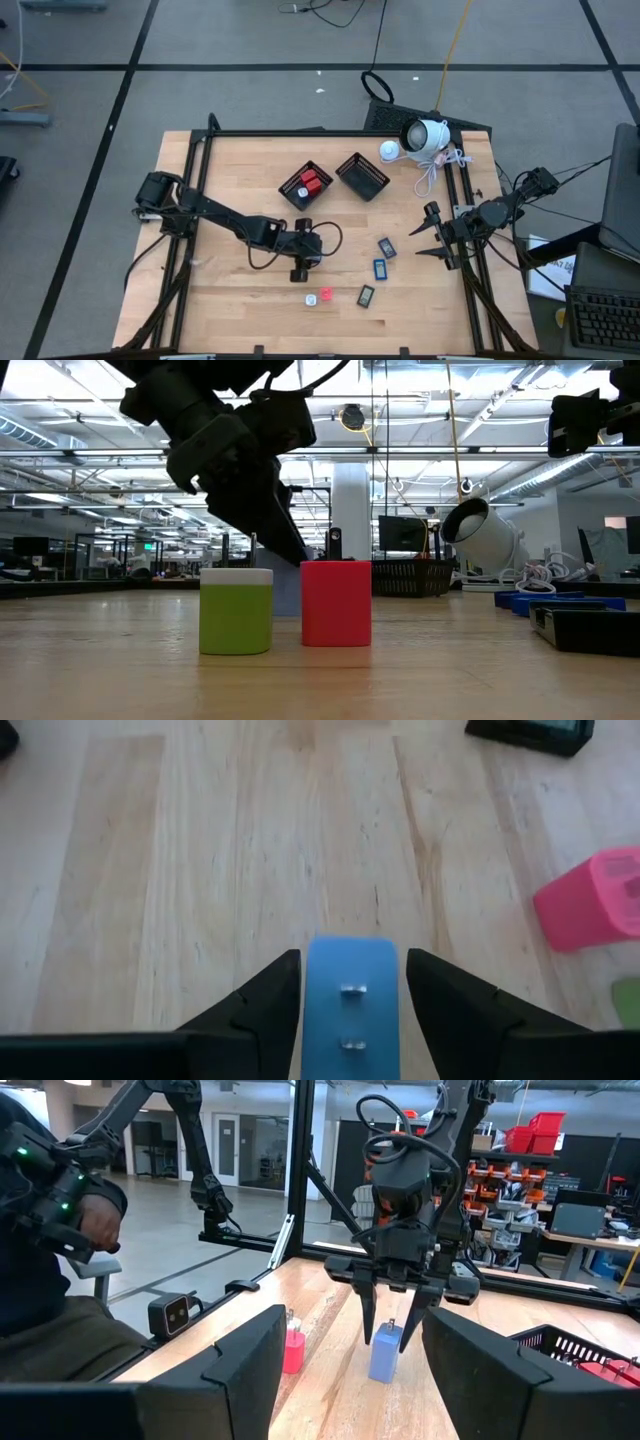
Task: Pick & Place Office items
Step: Put the blue charger adapter into the left black bin
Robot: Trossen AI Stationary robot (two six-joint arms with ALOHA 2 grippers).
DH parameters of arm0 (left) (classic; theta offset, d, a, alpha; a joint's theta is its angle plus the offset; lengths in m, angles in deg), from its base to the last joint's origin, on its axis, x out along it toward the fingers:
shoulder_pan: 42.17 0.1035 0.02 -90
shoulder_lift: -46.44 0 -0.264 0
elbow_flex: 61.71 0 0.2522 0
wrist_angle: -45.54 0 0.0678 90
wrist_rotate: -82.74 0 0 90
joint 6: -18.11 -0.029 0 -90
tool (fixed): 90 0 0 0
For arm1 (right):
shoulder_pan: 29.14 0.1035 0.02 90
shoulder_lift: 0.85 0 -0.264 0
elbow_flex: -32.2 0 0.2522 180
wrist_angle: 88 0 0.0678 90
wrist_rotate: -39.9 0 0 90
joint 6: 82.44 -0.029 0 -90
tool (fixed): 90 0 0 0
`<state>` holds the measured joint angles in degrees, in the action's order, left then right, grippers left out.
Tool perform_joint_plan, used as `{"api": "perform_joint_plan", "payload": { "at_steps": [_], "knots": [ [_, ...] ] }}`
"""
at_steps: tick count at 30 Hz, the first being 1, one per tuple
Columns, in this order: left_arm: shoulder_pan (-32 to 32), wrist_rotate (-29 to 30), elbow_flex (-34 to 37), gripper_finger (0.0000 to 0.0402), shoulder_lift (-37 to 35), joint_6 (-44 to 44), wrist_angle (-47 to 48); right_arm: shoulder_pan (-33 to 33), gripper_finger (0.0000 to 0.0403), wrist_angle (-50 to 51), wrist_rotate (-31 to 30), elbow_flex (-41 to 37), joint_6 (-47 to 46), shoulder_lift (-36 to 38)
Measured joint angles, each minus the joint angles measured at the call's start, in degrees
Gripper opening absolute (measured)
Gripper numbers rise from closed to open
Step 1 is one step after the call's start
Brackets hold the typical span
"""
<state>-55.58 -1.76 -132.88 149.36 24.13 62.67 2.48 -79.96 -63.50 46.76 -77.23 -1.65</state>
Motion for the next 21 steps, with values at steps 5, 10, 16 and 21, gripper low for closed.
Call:
{"api": "perform_joint_plan", "payload": {
  "at_steps": [5,10,16,21],
  "knots": [
    [0.0,0.0,-0.3,0.0169,0.0,-1.0,2.5,0.0,0.0224,0.0,0.0,0.0,0.0,0.0],
    [0.0,0.0,-0.3,0.0153,0.0,-1.0,3.7,0.0,0.0224,0.0,0.0,0.0,0.0,0.0],
    [0.0,0.0,-0.3,0.0141,0.0,-1.0,3.7,0.0,0.0224,0.0,0.0,0.0,0.0,0.0],
    [0.0,0.0,-0.4,0.0147,0.0,-1.0,3.7,0.0,0.0224,0.0,0.0,0.0,0.0,0.0]
  ]
}}
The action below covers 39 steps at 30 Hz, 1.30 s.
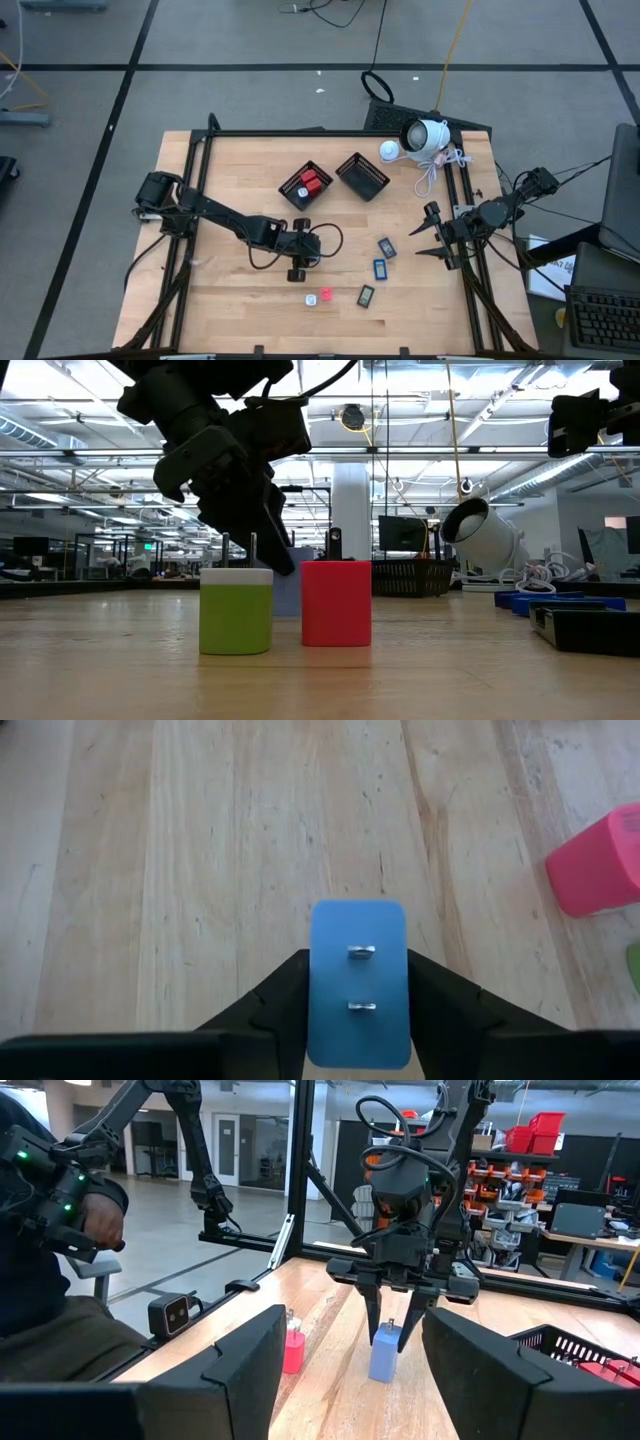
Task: Pick & Place Office items
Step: Put the blue charger adapter into the left black bin
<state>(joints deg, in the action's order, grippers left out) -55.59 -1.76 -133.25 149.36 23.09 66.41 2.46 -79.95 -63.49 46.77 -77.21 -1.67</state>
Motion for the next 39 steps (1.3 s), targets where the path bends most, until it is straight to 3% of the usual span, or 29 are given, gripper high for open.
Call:
{"api": "perform_joint_plan", "payload": {
  "at_steps": [12,27,39],
  "knots": [
    [0.0,0.0,0.0,0.0181,0.0,0.2,0.0,0.0,0.0224,0.0,0.0,0.0,0.0,0.0],
    [0.0,0.5,0.0,0.0123,-1.0,0.5,0.2,0.0,0.0224,0.0,0.0,0.0,0.0,0.0],
    [0.0,3.9,-0.1,0.0132,-16.0,0.8,1.0,0.0,0.0224,0.0,0.0,0.0,0.0,0.0]
  ]
}}
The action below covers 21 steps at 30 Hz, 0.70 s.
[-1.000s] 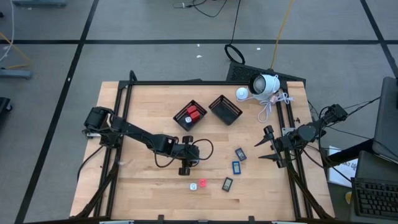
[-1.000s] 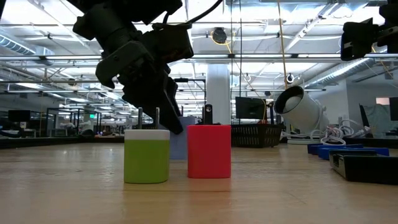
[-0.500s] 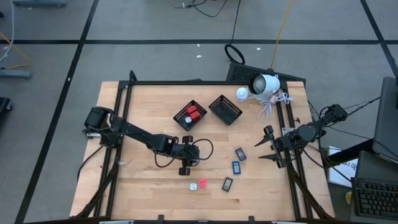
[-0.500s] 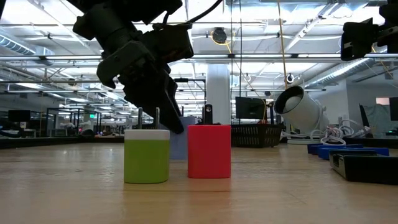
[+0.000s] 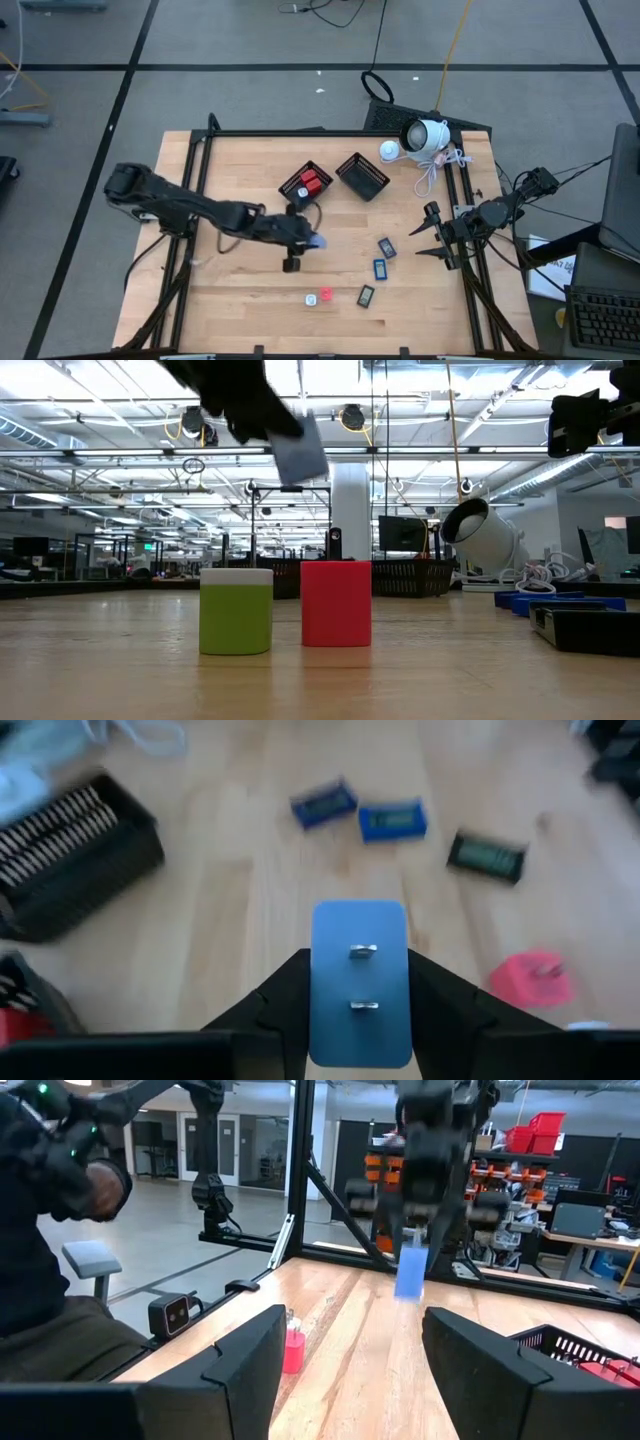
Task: Pick & Place Office items
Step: Put the blue charger adapter into the left black bin
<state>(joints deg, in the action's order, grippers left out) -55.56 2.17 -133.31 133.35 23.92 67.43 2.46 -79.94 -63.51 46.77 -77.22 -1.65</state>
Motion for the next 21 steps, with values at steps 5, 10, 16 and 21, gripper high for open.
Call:
{"api": "perform_joint_plan", "payload": {
  "at_steps": [5,10,16,21],
  "knots": [
    [-0.1,-0.1,0.0,0.0122,-7.9,-0.7,1.7,0.0,0.0224,0.1,0.0,0.0,0.0,0.0],
    [-0.1,1.8,0.0,0.0123,-14.1,-0.8,2.5,0.0,0.0224,0.0,0.0,0.0,0.0,0.0],
    [-1.1,2.2,0.0,0.0127,-15.5,-1.0,3.2,0.0,0.0224,0.0,0.0,0.0,0.0,0.0],
    [-1.4,-2.3,0.0,0.0122,-15.6,0.4,2.7,0.0,0.0224,0.0,0.0,0.0,0.0,0.0]
  ]
}}
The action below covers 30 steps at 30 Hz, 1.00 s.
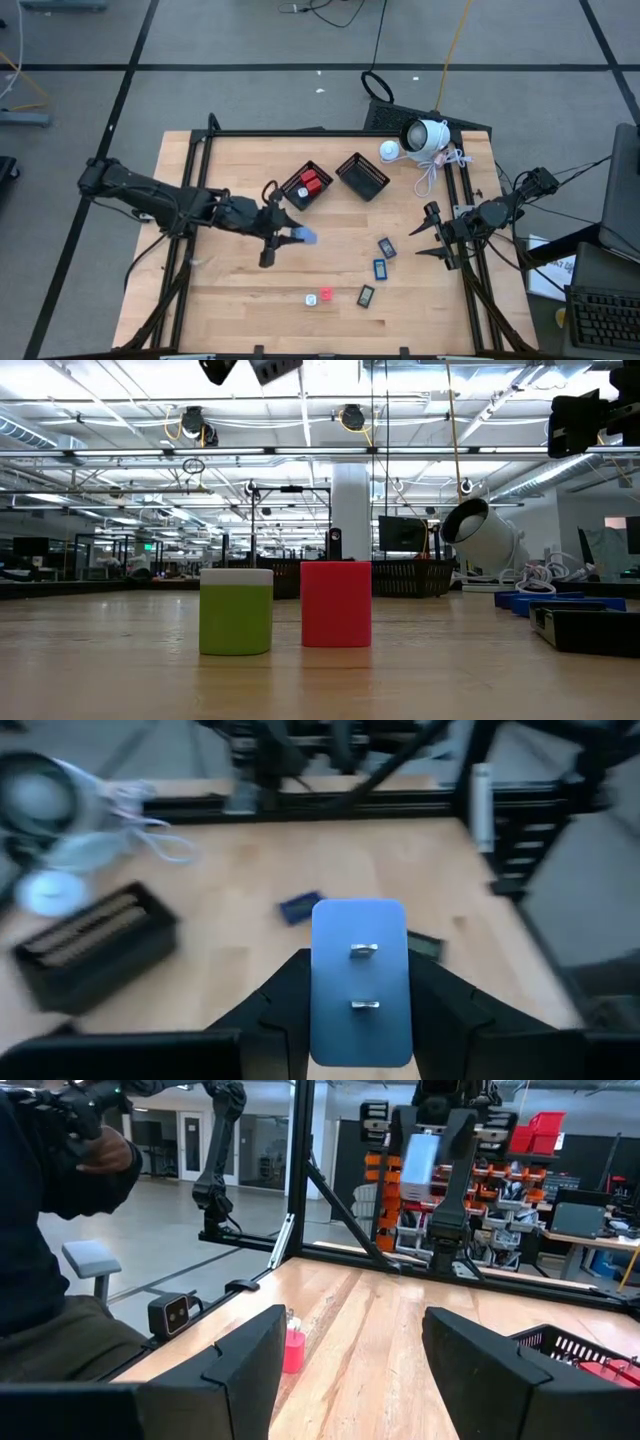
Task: Pick & Place Office items
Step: Put the blue charger adapter into the left black bin
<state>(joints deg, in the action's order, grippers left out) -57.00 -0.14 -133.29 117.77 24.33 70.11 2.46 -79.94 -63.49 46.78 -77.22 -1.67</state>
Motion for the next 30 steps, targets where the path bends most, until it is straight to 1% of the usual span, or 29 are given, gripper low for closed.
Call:
{"api": "perform_joint_plan", "payload": {
  "at_steps": [2,5,7,9,10,12,14,16,19,21,24,27,30],
  "knots": [
    [0.1,-6.0,0.0,0.0122,0.0,3.1,-0.6,0.0,0.0224,0.0,0.0,0.0,0.0,0.0],
    [0.0,-19.7,0.0,0.0126,-0.2,8.1,-4.2,0.0,0.0224,0.0,0.0,0.0,0.0,0.0],
    [-0.1,-28.8,0.0,0.0130,-0.2,11.1,-8.4,0.0,0.0224,0.0,0.0,0.0,0.0,0.0],
    [-0.6,-36.7,0.0,0.0128,-0.2,13.9,-12.6,0.0,0.0224,0.0,0.0,0.0,0.0,0.0],
    [-1.0,-39.5,0.0,0.0125,-0.2,14.5,-14.9,0.0,0.0224,0.0,0.0,0.0,0.0,0.0],
    [-2.0,-42.3,0.0,0.0122,-0.2,14.8,-18.9,0.0,0.0224,0.0,0.0,0.0,0.0,0.0],
    [-3.0,-43.1,0.0,0.0122,-0.2,14.7,-21.7,0.0,0.0224,0.0,0.0,0.0,0.0,0.0],
    [-3.6,-43.1,0.0,0.0122,-0.2,14.6,-22.5,0.0,0.0224,0.0,0.0,0.0,0.0,0.0],
    [-4.1,-42.6,0.0,0.0130,-0.2,13.7,-22.3,0.0,0.0224,0.0,0.0,0.0,0.0,0.0],
    [-4.1,-40.8,0.0,0.0133,-0.2,12.5,-20.7,0.0,0.0224,0.0,0.0,0.0,0.0,0.0],
    [-4.1,-35.7,0.0,0.0124,-0.2,8.4,-15.8,0.0,0.0224,0.0,0.0,0.0,0.0,0.0],
    [-4.1,-27.7,0.0,0.0121,-0.2,5.4,-10.3,0.0,0.0224,0.0,0.0,0.0,0.0,0.0],
    [-4.1,-19.4,0.0,0.0121,-0.2,4.6,-5.0,0.0,0.0224,0.0,0.0,0.0,0.0,0.0]
  ]
}}
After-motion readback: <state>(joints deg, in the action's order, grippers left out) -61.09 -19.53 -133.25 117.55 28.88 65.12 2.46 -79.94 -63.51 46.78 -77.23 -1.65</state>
